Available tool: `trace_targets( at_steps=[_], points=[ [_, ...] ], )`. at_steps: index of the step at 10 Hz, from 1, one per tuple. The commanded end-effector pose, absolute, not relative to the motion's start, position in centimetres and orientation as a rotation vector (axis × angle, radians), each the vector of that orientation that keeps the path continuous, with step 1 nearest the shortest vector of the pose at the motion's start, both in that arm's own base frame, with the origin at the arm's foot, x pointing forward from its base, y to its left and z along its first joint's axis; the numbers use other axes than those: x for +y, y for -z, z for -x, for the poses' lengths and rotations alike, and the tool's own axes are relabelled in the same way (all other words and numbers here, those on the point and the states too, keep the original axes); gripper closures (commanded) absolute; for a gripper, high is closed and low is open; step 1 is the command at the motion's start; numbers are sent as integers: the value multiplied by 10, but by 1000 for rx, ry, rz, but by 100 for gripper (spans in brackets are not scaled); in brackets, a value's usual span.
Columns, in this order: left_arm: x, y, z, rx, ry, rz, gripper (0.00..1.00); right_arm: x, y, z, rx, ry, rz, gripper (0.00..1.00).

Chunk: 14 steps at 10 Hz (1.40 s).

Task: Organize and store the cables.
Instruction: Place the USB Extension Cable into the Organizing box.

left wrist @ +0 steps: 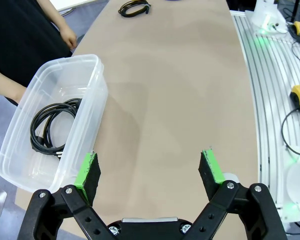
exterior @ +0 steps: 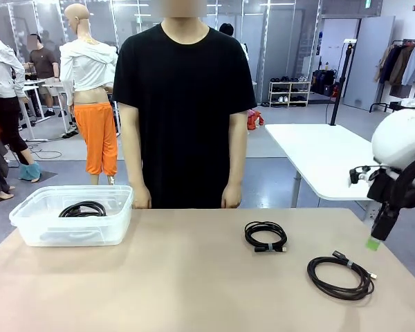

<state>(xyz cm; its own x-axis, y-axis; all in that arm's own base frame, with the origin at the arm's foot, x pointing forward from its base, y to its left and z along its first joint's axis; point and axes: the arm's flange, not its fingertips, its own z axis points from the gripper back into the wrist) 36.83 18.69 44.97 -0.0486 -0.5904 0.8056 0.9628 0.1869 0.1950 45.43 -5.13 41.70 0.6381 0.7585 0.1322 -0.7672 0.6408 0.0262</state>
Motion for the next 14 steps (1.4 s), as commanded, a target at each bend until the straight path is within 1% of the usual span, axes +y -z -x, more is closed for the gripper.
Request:
trace_targets(
  at_steps=[1,2,3,7,8,9,10,14],
  points=[
    [186,-450,-365,-959,1368,518,0,-45,-410,-454,-81,-831,-84,0],
    [186,-450,-365,-959,1368,518,0,-47,-420,-448,-43,-894,-113,0],
    [186,-450,-365,-959,1368,518,0,-49,-408,-454,-93,-849,-85,0],
    [186,-450,-365,-959,1368,518,0,-49,-407,-452,-80,-850,-98,0],
    [186,-450,-365,-959,1368,518,0,-38,-385,-467,-160,-719,-50,0],
    [186,-450,-365,-959,1368,518,0,-33,-368,-476,-199,-649,-34,0],
    [186,-450,-365,-959,1368,518,0,-34,-355,-481,-183,-586,13,0],
    [186,-450,-365,-959,1368,518,0,-44,-324,-498,-154,-563,-35,0]
  ],
)
